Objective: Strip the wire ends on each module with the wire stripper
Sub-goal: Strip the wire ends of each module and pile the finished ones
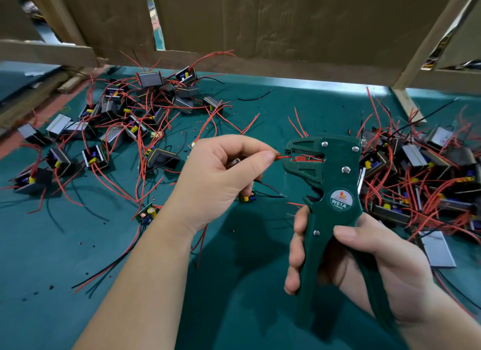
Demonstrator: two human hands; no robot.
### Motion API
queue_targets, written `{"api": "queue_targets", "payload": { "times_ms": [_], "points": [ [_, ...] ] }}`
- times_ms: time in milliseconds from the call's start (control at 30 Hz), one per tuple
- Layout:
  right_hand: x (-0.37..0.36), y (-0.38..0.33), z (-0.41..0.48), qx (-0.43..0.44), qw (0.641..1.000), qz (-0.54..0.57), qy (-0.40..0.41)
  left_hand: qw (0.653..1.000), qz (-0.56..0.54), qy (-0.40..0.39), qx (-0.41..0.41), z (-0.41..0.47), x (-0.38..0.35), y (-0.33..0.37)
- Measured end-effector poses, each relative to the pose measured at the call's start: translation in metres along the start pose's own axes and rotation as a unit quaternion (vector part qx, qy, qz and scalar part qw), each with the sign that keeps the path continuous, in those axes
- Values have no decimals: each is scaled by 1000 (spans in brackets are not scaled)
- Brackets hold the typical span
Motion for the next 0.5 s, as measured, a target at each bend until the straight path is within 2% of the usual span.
{"api": "queue_targets", "payload": {
  "times_ms": [33,100,133,233,500],
  "points": [
    [-4,2,6,16,998,19,-64,1000,2,0,-1,0,0,0],
    [-12,3,-9,6,989,56,-136,1000,6,1,0,0,0,-1],
    [-14,5,-12,-1,986,37,-164,1000,7,1,0,1,0,-1],
    [-10,5,-12,23,986,14,-165,1000,6,2,0,1,0,-2],
    [-12,4,-14,18,989,14,-146,1000,17,-2,5,0,0,-3]
  ]
}}
Point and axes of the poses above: each hand's wrist, its own z-axis towards the middle knuckle, its own x-axis out of the back of the hand, y = z × x, the point moved 5 cm from there along z, towards the middle knuckle, and after that the axes turned 11 degrees about y, right-handed, at the moved point
